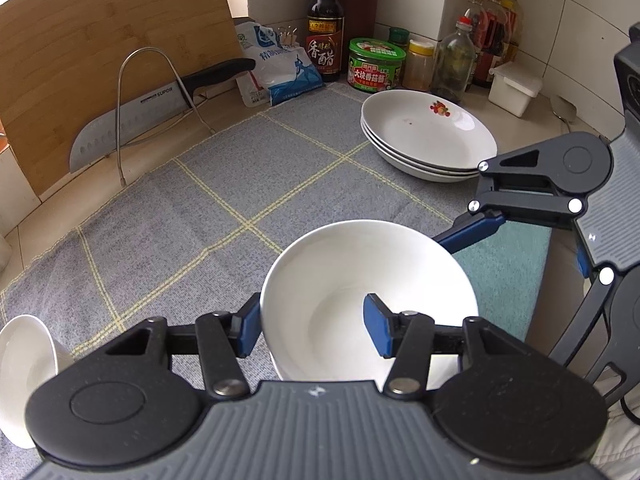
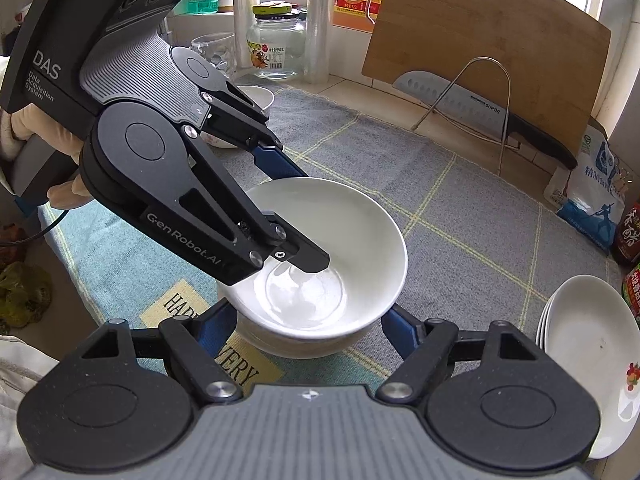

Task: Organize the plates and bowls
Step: 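Lower the white bowl into the pink-flower bowl with the left tool, then open the left tool and withdraw it from the nested bowls, then move the right tool to the pink-flower bowl and grasp its rim, then lift the pink-flower bowl with the right tool, then carry the bowl with the right tool and lower it onto the bowl stack, then open the right tool and release the bowl on the stack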

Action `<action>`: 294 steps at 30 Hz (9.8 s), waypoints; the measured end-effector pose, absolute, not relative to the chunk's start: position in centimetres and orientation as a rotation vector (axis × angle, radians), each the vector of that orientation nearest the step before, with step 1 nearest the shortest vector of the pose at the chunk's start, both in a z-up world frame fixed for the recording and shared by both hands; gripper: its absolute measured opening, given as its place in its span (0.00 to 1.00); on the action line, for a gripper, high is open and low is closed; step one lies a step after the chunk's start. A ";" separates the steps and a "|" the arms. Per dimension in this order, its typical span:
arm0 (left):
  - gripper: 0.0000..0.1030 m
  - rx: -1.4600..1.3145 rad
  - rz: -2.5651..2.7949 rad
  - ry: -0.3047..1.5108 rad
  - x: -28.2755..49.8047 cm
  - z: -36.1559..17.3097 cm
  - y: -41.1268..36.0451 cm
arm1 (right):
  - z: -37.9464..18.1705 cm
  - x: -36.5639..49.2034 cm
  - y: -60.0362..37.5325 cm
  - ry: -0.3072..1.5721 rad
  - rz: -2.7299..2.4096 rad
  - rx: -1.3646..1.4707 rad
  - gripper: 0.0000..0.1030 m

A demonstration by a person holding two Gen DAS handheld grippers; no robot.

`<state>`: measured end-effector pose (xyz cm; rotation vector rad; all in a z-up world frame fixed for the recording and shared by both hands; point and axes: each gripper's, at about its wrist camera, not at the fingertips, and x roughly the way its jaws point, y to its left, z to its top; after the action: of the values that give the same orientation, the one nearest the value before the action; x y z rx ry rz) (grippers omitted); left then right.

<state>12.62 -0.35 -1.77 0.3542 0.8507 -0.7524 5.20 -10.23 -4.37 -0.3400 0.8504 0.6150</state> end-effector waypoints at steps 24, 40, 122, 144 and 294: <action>0.51 0.321 -0.754 0.861 13.2 -2.9 0.3 | -5.1 5.5 -10.1 0.862 0.633 -0.345 0.81; 0.68 0.316 -0.718 0.813 12.5 -1.6 1.5 | -3.6 5.2 -10.7 0.769 0.629 -0.300 1.00; 0.89 0.180 -0.333 0.650 16.5 -6.4 18.9 | -5.9 25.3 11.8 0.949 0.801 -0.242 0.81; 0.89 0.188 -0.356 0.661 16.3 -5.4 18.7 | -5.4 25.3 11.6 0.984 0.786 -0.212 0.74; 0.91 0.389 -0.597 0.799 6.5 -4.2 2.0 | -5.8 6.2 -16.4 0.780 0.736 -0.386 1.00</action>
<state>6.51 1.97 -4.24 0.3888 0.7989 -0.5969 6.19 -16.40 -5.81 -0.3864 0.7801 0.7365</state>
